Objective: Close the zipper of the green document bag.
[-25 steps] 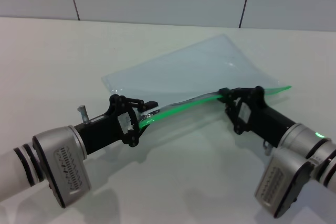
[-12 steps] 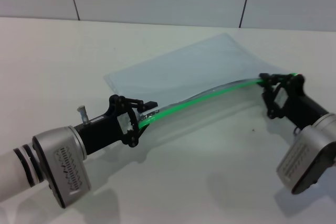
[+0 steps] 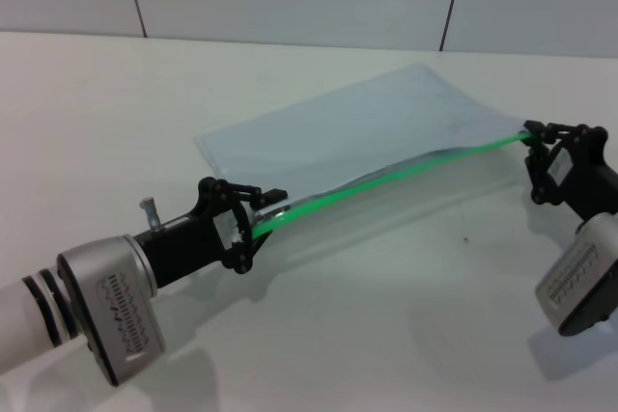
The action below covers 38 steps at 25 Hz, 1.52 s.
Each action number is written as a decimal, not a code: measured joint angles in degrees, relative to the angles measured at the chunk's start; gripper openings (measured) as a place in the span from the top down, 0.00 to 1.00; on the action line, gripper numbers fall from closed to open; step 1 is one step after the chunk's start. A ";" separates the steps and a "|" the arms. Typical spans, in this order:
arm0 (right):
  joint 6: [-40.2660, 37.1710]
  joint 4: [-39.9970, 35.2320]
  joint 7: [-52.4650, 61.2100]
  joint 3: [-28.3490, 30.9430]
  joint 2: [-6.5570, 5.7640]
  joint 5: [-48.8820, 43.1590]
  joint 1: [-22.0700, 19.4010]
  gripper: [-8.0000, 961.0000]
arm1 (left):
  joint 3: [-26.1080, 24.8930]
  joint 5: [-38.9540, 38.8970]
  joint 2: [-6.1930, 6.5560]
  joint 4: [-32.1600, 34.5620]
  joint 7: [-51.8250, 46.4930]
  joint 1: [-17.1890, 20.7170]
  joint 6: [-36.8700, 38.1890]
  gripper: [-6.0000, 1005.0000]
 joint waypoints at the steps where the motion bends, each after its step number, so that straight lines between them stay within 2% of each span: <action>1: -0.01 -0.48 0.00 -0.02 0.01 0.60 0.00 0.91 | 0.00 0.00 0.00 0.00 0.01 0.00 0.03 0.86; 9: -0.24 -0.67 -0.43 -0.10 0.25 2.41 0.01 0.91 | 0.00 0.01 0.02 0.14 0.20 0.05 0.01 0.83; 12: -0.75 -0.48 -0.49 0.04 0.31 5.84 0.00 0.91 | -0.06 -0.34 0.05 0.10 0.92 0.00 -0.03 0.82; 17: -2.54 -0.25 -0.32 0.04 0.34 12.39 -0.35 0.91 | -0.12 -6.38 -0.10 0.13 1.62 0.16 0.00 0.80; 19: -4.84 0.52 -0.14 0.05 0.33 19.08 -0.80 0.72 | -0.12 -10.41 -0.13 0.23 1.15 0.47 0.54 0.79; 22: -6.94 1.42 0.11 0.04 0.30 22.10 -1.31 0.65 | -0.11 -14.58 -0.03 0.29 -0.12 1.34 3.34 0.78; 27: -15.26 3.08 5.97 -0.55 0.25 23.05 -3.30 0.54 | -0.09 -17.45 0.45 -0.44 -7.63 2.34 12.09 0.57; 30: -20.43 4.04 11.17 -1.33 0.20 22.74 -4.42 0.47 | -0.09 -19.42 0.74 -1.16 -13.27 2.50 16.97 0.51; 36: -29.96 5.25 28.76 -3.47 0.17 22.78 -6.31 0.22 | -0.47 -31.34 0.54 -1.80 -22.46 2.85 20.48 0.38; 38: -31.93 5.08 35.84 -4.81 0.09 22.72 -6.46 0.17 | -0.66 -35.20 0.46 -1.81 -24.86 2.93 20.58 0.34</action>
